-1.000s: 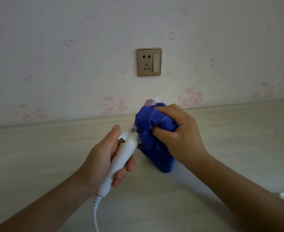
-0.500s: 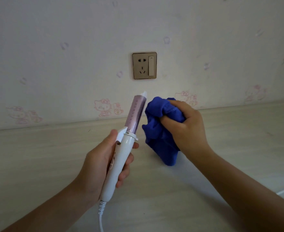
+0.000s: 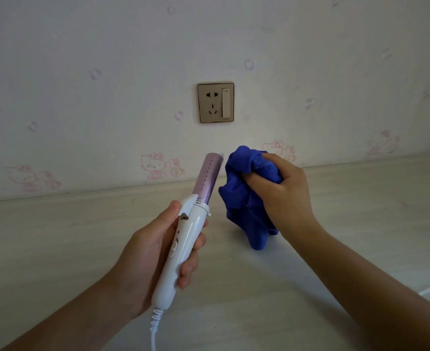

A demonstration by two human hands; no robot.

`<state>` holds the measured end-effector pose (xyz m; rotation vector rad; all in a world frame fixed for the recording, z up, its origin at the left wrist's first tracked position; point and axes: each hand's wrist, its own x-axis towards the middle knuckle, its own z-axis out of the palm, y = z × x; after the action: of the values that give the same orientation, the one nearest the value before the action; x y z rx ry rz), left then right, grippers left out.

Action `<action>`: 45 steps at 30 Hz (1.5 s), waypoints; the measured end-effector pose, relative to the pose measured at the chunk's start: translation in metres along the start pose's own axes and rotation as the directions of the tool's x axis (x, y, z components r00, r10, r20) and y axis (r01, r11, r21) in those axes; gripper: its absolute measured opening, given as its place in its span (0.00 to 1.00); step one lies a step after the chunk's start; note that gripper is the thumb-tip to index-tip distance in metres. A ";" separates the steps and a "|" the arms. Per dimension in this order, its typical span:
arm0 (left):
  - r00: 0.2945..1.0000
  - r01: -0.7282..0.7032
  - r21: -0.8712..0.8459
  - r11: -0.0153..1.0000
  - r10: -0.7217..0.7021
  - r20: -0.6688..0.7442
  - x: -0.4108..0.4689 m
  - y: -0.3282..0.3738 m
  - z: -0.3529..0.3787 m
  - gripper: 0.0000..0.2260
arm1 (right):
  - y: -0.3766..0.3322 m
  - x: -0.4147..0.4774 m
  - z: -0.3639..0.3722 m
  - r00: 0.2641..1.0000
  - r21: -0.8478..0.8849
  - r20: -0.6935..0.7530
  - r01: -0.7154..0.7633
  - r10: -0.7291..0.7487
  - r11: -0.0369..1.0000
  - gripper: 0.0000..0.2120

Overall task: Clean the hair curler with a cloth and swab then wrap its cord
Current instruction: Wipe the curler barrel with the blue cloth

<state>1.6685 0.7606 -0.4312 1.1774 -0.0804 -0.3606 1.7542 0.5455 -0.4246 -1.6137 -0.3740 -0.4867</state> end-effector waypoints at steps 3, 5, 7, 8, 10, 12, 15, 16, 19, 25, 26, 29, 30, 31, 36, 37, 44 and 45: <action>1.000 0.006 -0.061 0.998 -0.005 0.023 -0.002 0.000 -0.004 0.25 | 0.001 0.000 0.004 1.000 -0.004 0.022 0.002 -0.002 1.000 0.11; 0.998 -0.030 -0.044 0.999 0.032 0.052 0.000 -0.002 -0.004 0.24 | 0.001 0.000 0.002 1.000 -0.009 0.013 0.009 -0.009 1.000 0.11; 0.994 -0.089 0.001 0.996 0.089 0.060 0.002 -0.005 -0.004 0.24 | 0.000 0.001 -0.002 1.000 -0.006 -0.005 0.023 -0.023 1.000 0.11; 0.991 -0.120 0.022 0.993 0.119 0.054 0.004 -0.006 -0.005 0.25 | -0.001 0.002 -0.003 1.000 0.000 -0.015 0.025 -0.025 1.000 0.11; 0.984 -0.176 0.075 0.982 0.174 0.030 0.005 -0.009 -0.008 0.25 | -0.004 0.004 -0.004 0.999 0.018 -0.041 0.018 -0.017 1.000 0.11; 0.974 -0.224 0.158 0.962 0.227 -0.006 0.006 -0.012 -0.011 0.21 | -0.007 0.006 -0.006 0.997 0.059 -0.082 0.001 0.004 0.998 0.10; 0.951 -0.265 0.381 0.886 0.305 -0.048 0.006 -0.019 -0.012 0.15 | -0.011 0.008 -0.010 0.989 0.076 -0.146 -0.011 0.022 0.997 0.10; 0.941 -0.272 0.480 0.834 0.336 -0.050 0.005 -0.022 -0.011 0.13 | -0.012 0.008 -0.011 0.987 0.046 -0.159 0.005 0.002 0.999 0.12; 0.907 -0.291 0.701 0.651 0.422 -0.015 0.002 -0.028 -0.012 0.10 | -0.015 0.006 -0.010 0.988 -0.024 -0.139 0.070 -0.073 0.997 0.18; 0.866 -0.284 0.845 0.453 0.500 0.023 0.003 -0.028 -0.009 0.08 | -0.014 0.004 -0.010 0.995 -0.151 0.004 0.096 -0.097 0.984 0.18; 0.863 -0.279 0.845 0.456 0.504 0.013 0.003 -0.028 -0.009 0.09 | -0.014 0.004 -0.011 0.994 -0.144 0.055 0.100 -0.093 0.985 0.17; 0.856 -0.254 0.842 0.475 0.516 -0.033 0.005 -0.030 -0.011 0.12 | -0.015 0.001 -0.011 0.966 -0.151 0.248 0.111 -0.071 0.982 0.17; 0.855 -0.247 0.840 0.483 0.516 -0.045 0.006 -0.030 -0.012 0.13 | -0.014 0.002 -0.011 0.958 -0.146 0.283 0.096 -0.051 0.985 0.17; 0.856 -0.243 0.838 0.489 0.514 -0.051 0.007 -0.031 -0.013 0.13 | -0.014 0.002 -0.011 0.954 -0.134 0.300 0.070 -0.027 0.989 0.15; 0.849 -0.233 0.836 0.496 0.523 -0.073 0.008 -0.033 -0.016 0.12 | -0.012 -0.002 0.000 0.909 0.074 0.412 -0.096 0.057 0.993 0.07; 0.847 -0.230 0.826 0.515 0.523 -0.090 0.008 -0.033 -0.017 0.11 | -0.011 -0.005 0.004 0.898 0.111 0.433 -0.139 0.078 0.984 0.06; 0.846 -0.261 0.768 0.585 0.521 -0.109 0.007 -0.032 -0.016 0.11 | -0.011 -0.011 0.013 0.918 0.151 0.377 -0.197 0.127 0.969 0.14; 0.848 -0.269 0.758 0.594 0.520 -0.107 0.007 -0.032 -0.014 0.11 | -0.011 -0.012 0.013 0.935 0.157 0.326 -0.199 0.140 0.967 0.15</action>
<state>1.6715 0.7603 -0.4669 1.9501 -0.2182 0.3274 1.7397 0.5604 -0.4226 -1.5230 -0.4964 -0.0574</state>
